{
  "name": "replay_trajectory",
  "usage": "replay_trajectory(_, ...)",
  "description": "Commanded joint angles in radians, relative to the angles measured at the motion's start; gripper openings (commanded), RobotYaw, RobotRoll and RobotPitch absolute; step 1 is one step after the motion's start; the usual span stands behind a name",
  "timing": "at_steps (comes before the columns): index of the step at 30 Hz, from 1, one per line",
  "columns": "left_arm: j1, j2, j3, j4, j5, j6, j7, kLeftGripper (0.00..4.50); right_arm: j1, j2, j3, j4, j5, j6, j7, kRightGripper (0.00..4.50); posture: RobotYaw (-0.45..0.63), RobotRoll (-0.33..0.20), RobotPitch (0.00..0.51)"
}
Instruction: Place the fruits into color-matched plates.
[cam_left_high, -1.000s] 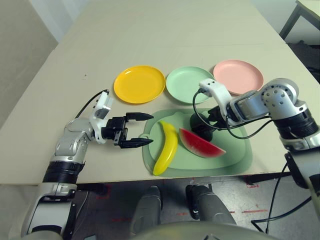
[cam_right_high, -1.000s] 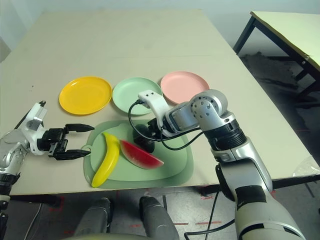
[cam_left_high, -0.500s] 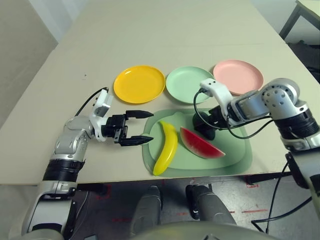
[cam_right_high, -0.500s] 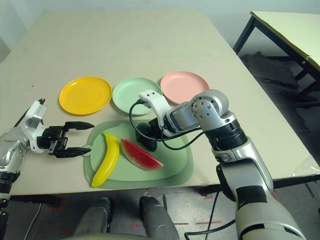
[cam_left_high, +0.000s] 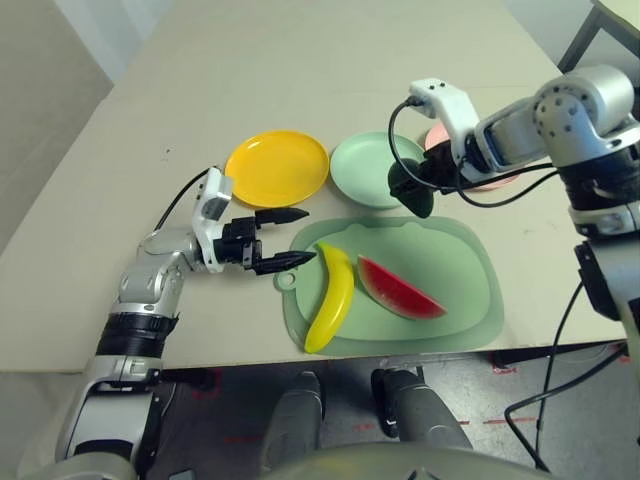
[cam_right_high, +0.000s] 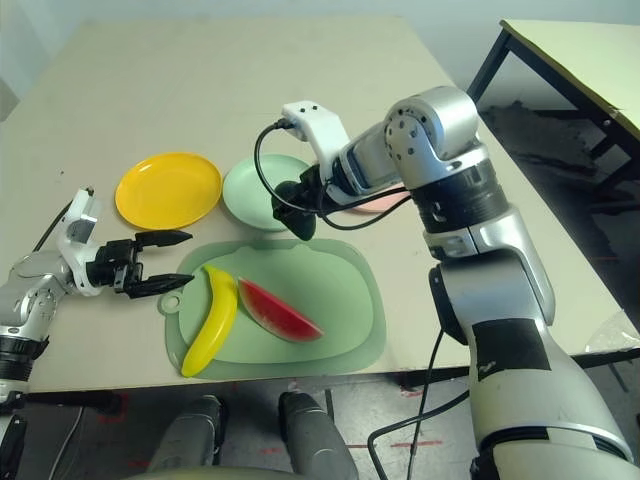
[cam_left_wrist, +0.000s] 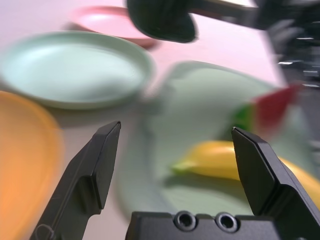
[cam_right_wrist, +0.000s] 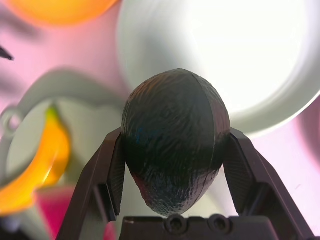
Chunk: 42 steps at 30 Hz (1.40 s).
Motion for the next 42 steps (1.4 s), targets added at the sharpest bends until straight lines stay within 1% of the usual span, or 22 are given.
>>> replay_trajectory(1, -0.015, -0.009, 0.022, 0.017, 0.042, -0.040, 0.086, 4.50, -0.039, 0.038, 0.032, 0.119, -0.124, -0.101, 0.098, 3.03, -0.02, 0.000, 0.169)
replay_trajectory(8, -0.029, -0.009, 0.027, 0.022, 0.101, -0.074, 0.211, 4.50, -0.073, 0.117, 0.008, 0.307, -0.303, -0.240, 0.215, 3.03, 0.00, 0.000, 0.171)
replay_trajectory(15, -0.012, -0.003, 0.008, 0.015, 0.116, -0.088, 0.213, 4.50, -0.086, 0.188, -0.038, 0.447, -0.425, -0.356, 0.266, 3.03, 0.01, 0.000, 0.173)
replay_trajectory(17, -0.007, -0.002, 0.009, 0.017, 0.113, -0.090, 0.207, 4.50, -0.082, 0.195, -0.043, 0.474, -0.456, -0.383, 0.278, 3.77, 0.01, 0.000, 0.173)
replay_trajectory(19, -0.007, -0.003, 0.010, 0.020, 0.113, -0.091, 0.204, 4.50, -0.081, 0.201, -0.053, 0.496, -0.483, -0.403, 0.289, 4.42, 0.01, 0.000, 0.174)
replay_trajectory(23, -0.010, -0.002, 0.009, 0.032, 0.125, -0.099, 0.206, 4.50, -0.077, 0.204, -0.066, 0.495, -0.525, -0.408, 0.318, 4.46, 0.01, 0.000, 0.173)
replay_trajectory(27, -0.018, -0.006, 0.008, 0.045, 0.122, -0.107, 0.190, 4.50, -0.076, 0.189, -0.066, 0.453, -0.555, -0.393, 0.359, 4.46, 0.00, 0.000, 0.170)
replay_trajectory(29, -0.020, -0.006, 0.004, 0.051, 0.116, -0.113, 0.169, 4.50, -0.062, 0.158, -0.041, 0.379, -0.571, -0.384, 0.409, 4.46, -0.01, 0.000, 0.168)
replay_trajectory(31, -0.018, -0.006, 0.003, 0.051, 0.098, -0.113, 0.130, 4.50, -0.031, 0.100, 0.012, 0.245, -0.578, -0.356, 0.498, 4.46, -0.01, 0.000, 0.165)
replay_trajectory(33, -0.014, -0.002, 0.002, 0.053, 0.082, -0.113, 0.085, 4.50, 0.004, 0.018, 0.074, 0.068, -0.560, -0.273, 0.586, 4.46, -0.02, 0.000, 0.165)
replay_trajectory(35, -0.011, 0.006, 0.003, 0.059, 0.063, -0.112, 0.032, 4.50, 0.032, -0.071, 0.119, -0.130, -0.507, -0.144, 0.652, 4.46, -0.03, 0.000, 0.165)
replay_trajectory(37, -0.010, 0.026, -0.003, 0.072, 0.058, -0.130, -0.034, 4.50, 0.042, -0.137, 0.127, -0.289, -0.441, -0.004, 0.681, 4.46, -0.03, 0.000, 0.165)
replay_trajectory(38, -0.016, 0.031, 0.000, 0.086, 0.053, -0.136, -0.058, 4.50, 0.045, -0.163, 0.124, -0.357, -0.410, 0.052, 0.684, 4.46, -0.04, 0.000, 0.164)
replay_trajectory(39, -0.027, 0.035, 0.006, 0.102, 0.045, -0.136, -0.079, 4.50, 0.053, -0.205, 0.135, -0.439, -0.387, 0.066, 0.700, 4.46, -0.04, 0.000, 0.164)
replay_trajectory(40, -0.037, 0.036, 0.011, 0.116, 0.041, -0.135, -0.091, 4.50, 0.067, -0.251, 0.154, -0.517, -0.379, 0.040, 0.721, 4.46, -0.04, 0.000, 0.164)
replay_trajectory(41, -0.046, 0.037, 0.014, 0.129, 0.039, -0.139, -0.102, 4.50, 0.086, -0.303, 0.177, -0.592, -0.389, -0.027, 0.746, 4.46, -0.04, 0.000, 0.164)
replay_trajectory(42, -0.053, 0.037, 0.013, 0.141, 0.040, -0.143, -0.112, 4.50, 0.126, -0.367, 0.204, -0.666, -0.445, -0.201, 0.779, 4.46, -0.04, 0.000, 0.164)
